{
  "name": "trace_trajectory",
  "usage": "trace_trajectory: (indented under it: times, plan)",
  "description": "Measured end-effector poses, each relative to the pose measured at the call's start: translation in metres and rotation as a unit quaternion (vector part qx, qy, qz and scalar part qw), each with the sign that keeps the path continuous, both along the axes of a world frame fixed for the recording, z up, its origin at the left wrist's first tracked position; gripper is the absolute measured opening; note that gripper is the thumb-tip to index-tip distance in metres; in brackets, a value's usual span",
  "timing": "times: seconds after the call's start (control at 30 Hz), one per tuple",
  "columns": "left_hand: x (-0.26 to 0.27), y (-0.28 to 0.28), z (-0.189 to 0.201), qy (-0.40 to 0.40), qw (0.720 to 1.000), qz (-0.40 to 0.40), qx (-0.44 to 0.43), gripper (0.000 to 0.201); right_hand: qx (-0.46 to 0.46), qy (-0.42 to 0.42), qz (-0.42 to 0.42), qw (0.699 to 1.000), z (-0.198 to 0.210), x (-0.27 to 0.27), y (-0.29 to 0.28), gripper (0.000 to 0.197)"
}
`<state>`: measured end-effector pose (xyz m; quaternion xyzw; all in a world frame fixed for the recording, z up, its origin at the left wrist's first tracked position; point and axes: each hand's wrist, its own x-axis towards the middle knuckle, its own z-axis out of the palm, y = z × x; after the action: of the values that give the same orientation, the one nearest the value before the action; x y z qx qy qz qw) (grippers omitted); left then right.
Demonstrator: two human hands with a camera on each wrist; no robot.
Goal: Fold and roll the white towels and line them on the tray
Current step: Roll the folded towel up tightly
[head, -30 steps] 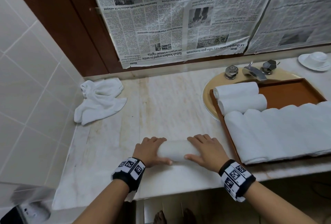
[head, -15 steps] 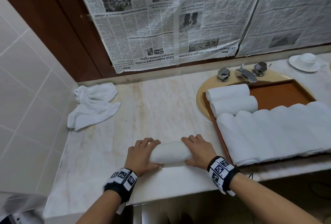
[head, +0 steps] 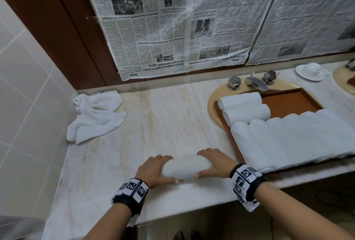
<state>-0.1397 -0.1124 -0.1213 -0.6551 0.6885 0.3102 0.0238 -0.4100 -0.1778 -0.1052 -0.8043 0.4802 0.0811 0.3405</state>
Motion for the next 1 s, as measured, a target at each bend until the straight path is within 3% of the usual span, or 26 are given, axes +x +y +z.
trace_trajectory:
  times: [0.23, 0.5, 0.77, 1.0]
  plan:
    - [0.001, -0.005, 0.007, 0.039, 0.999, -0.009, 0.036, 0.087, 0.083, 0.073, -0.041, 0.993, 0.022, 0.016, -0.006, 0.078]
    - [0.008, -0.009, 0.011, 0.069, 0.996, -0.012, 0.061, 0.071, 0.209, 0.018, -0.141, 0.967, 0.024, 0.021, -0.005, 0.069]
    - [0.020, -0.005, 0.018, 0.092, 0.994, 0.004, 0.052, 0.065, 0.202, -0.080, -0.186, 0.958, 0.033, 0.008, 0.004, 0.065]
    - [0.001, -0.033, 0.063, 0.106, 0.994, -0.018, -0.002, 0.055, 0.129, -0.127, -0.201, 0.963, 0.073, -0.020, -0.006, 0.073]
